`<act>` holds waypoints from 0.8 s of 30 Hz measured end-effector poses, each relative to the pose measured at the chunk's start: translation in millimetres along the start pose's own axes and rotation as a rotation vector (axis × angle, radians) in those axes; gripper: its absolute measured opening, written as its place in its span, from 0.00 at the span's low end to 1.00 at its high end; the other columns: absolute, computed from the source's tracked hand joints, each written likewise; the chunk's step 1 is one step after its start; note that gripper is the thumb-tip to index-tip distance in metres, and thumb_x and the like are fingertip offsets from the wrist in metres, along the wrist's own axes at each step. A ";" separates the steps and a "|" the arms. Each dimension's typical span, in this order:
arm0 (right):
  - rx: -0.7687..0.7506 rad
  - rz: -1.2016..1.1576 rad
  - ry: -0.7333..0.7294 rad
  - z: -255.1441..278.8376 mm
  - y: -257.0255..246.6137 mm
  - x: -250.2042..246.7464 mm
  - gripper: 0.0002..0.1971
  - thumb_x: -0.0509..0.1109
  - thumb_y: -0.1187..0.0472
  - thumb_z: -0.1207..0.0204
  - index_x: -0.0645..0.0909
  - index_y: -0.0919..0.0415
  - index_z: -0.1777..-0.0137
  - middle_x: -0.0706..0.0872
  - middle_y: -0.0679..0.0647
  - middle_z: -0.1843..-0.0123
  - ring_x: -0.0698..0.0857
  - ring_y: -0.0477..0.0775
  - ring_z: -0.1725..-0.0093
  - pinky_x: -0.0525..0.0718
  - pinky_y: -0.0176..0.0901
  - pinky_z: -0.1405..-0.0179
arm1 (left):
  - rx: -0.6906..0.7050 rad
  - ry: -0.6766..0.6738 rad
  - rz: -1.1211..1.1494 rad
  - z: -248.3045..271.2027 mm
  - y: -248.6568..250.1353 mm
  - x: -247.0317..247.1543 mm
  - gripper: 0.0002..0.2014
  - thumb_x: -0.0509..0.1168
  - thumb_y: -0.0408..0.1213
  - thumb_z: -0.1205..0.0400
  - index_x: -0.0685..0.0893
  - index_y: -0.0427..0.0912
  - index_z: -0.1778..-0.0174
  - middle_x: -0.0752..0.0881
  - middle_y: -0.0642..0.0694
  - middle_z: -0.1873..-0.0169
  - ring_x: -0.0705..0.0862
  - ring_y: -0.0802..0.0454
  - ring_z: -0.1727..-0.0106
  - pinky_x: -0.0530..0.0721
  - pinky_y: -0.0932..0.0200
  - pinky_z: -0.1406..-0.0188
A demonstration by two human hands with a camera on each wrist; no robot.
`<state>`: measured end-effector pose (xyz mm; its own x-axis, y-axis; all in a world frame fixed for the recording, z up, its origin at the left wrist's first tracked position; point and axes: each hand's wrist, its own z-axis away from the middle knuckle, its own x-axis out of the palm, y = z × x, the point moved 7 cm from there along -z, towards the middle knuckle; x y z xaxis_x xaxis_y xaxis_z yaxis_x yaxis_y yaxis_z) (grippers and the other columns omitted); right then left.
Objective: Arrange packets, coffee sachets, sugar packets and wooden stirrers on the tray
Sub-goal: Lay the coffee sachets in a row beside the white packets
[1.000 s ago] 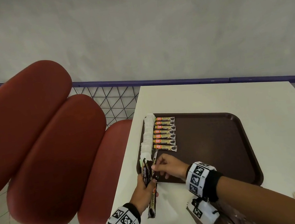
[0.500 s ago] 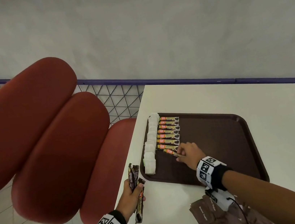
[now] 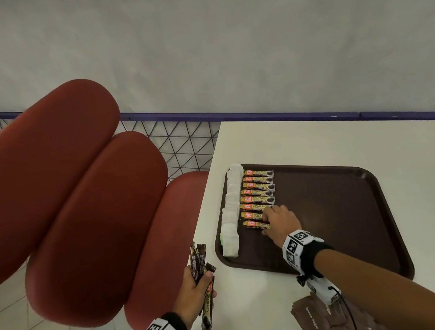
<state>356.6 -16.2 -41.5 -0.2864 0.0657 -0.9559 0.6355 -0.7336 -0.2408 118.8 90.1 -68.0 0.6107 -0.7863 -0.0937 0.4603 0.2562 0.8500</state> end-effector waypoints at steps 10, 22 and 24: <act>0.004 -0.017 0.019 -7.4 1.6 2.1 0.20 0.68 0.53 0.23 0.72 0.54 0.33 0.76 0.53 0.33 0.72 0.54 0.33 0.71 0.44 0.34 | -0.004 -0.017 0.003 -6.0 4.0 1.8 0.05 0.61 0.35 0.16 0.72 0.46 0.48 0.80 0.41 0.58 0.81 0.50 0.67 0.79 0.54 0.70; -0.089 -0.201 0.059 20.7 -12.7 -12.4 0.12 0.64 0.52 0.21 0.74 0.56 0.42 0.78 0.48 0.45 0.74 0.50 0.43 0.75 0.42 0.41 | 0.057 -0.036 0.023 -2.7 24.4 15.1 0.05 0.60 0.35 0.15 0.73 0.45 0.45 0.84 0.41 0.54 0.84 0.51 0.65 0.81 0.59 0.67; -0.134 -0.306 0.030 37.5 -21.0 -13.9 0.07 0.64 0.53 0.21 0.75 0.55 0.49 0.76 0.45 0.55 0.73 0.47 0.51 0.76 0.40 0.48 | 0.071 -0.042 0.028 -1.8 28.7 21.4 0.07 0.59 0.36 0.15 0.73 0.44 0.42 0.84 0.41 0.53 0.85 0.51 0.64 0.81 0.60 0.67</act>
<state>320.4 -27.0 -16.9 -0.4585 0.2905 -0.8399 0.6127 -0.5812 -0.5355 146.3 81.7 -46.5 0.5943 -0.8028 -0.0485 0.3956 0.2393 0.8867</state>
